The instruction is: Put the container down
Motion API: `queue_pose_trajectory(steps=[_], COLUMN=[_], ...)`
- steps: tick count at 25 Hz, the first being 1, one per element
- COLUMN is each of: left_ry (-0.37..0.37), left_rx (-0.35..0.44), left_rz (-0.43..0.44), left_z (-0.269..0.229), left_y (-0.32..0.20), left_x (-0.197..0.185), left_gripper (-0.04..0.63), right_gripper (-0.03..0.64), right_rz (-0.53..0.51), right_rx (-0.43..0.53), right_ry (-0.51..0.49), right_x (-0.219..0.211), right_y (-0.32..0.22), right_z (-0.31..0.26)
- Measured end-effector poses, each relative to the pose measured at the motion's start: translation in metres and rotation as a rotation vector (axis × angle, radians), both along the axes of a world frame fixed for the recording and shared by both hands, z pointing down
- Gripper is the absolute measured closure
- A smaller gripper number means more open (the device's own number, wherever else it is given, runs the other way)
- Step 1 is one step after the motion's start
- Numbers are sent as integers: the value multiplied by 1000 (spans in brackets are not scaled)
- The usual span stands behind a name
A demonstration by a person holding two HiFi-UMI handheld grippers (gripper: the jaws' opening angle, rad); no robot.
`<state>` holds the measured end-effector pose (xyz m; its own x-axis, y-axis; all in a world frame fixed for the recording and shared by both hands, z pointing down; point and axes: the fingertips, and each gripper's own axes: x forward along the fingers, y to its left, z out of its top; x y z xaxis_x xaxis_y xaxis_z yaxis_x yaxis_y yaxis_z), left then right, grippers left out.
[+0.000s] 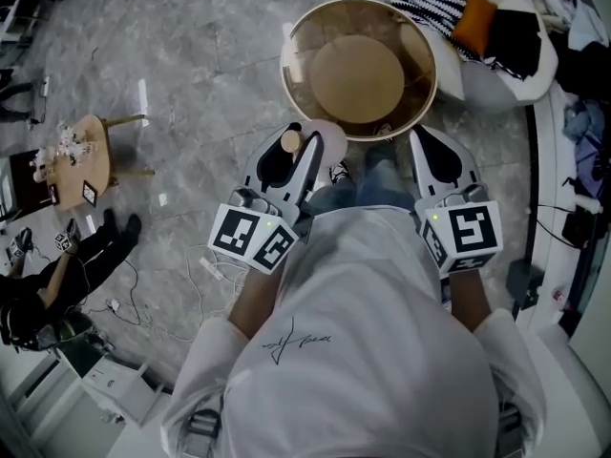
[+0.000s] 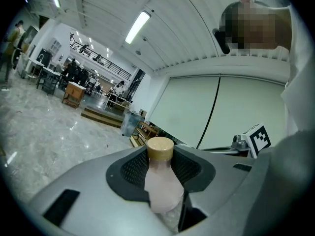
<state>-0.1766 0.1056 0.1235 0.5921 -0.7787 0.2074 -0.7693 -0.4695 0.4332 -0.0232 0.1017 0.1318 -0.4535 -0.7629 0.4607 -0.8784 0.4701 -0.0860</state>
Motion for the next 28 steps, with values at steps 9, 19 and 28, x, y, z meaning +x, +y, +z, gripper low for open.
queue_pose_trajectory(steps=[9, 19, 28], left_ry=[-7, -15, -7], left_rx=[-5, -22, -42], left_rz=[-13, -45, -46], left_z=[4, 7, 15], left_y=[-23, -49, -70], left_x=[20, 35, 43], left_gripper=[449, 449, 449], right_gripper=[601, 601, 601], right_rz=[-31, -100, -132], right_rx=[-22, -10, -27], right_ry=[-24, -43, -62], right_x=[13, 17, 19], right_y=[-26, -60, -78], right_z=[13, 6, 11])
